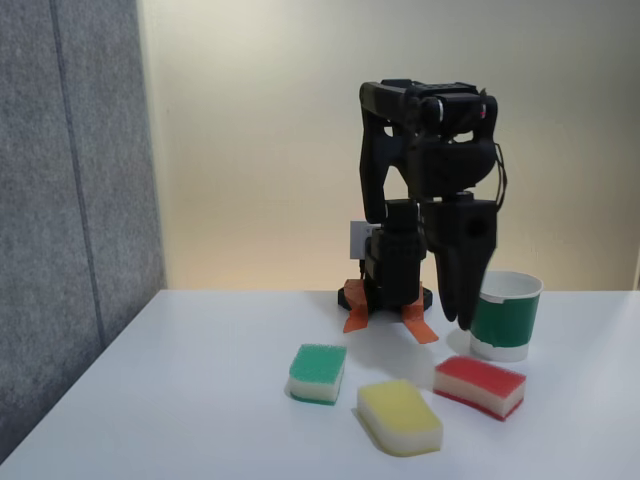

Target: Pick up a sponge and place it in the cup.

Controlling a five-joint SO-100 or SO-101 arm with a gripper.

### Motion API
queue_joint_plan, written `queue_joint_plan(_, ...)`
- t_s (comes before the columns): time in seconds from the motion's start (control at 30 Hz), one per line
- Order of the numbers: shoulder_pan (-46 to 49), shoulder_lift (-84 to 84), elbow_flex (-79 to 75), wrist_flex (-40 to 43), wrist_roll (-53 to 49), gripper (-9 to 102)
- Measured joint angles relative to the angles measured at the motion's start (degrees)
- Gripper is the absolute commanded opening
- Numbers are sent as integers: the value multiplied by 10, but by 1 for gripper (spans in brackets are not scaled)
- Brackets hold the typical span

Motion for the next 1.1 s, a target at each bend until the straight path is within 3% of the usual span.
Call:
queue_joint_plan(0.47,-17,-178,-87,-117,-91,40)
queue_joint_plan(1.1,-18,-227,-62,-207,-175,38)
